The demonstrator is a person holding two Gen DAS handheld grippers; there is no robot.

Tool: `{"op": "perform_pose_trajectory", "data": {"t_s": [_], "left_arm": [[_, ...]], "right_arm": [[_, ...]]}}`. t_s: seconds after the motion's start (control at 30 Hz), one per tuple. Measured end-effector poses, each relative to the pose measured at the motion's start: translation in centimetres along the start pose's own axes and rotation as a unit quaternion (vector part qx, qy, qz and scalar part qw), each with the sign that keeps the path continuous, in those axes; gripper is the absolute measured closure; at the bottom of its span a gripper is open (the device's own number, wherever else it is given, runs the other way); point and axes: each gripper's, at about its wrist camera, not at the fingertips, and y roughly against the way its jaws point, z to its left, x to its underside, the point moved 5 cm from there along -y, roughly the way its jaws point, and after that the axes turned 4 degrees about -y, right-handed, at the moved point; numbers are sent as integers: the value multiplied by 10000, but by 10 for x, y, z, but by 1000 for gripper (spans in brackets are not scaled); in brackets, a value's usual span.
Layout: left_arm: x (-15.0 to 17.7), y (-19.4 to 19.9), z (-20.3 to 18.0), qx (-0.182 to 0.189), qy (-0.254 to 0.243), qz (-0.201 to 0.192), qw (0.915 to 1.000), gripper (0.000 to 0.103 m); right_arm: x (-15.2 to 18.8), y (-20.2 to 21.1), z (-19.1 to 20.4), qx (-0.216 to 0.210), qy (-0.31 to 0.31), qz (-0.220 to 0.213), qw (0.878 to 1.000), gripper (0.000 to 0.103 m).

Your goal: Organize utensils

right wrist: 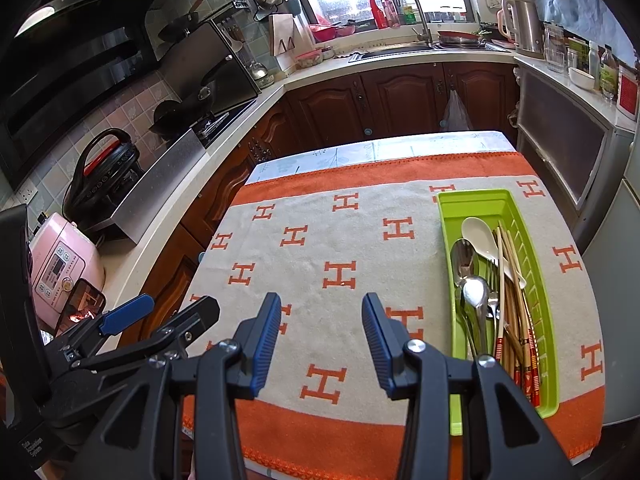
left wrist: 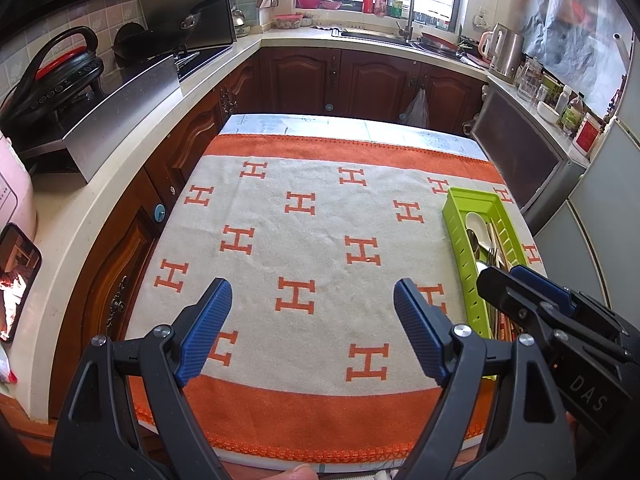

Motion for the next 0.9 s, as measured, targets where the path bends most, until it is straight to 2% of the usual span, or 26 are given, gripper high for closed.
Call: {"op": "perform_pose_trajectory", "data": {"t_s": [0.9], "left_arm": [[0, 0, 1, 4, 6, 23, 10000, 22]], "right_arm": [[1, -2, 3, -3, -30, 15, 10000, 61]]}}
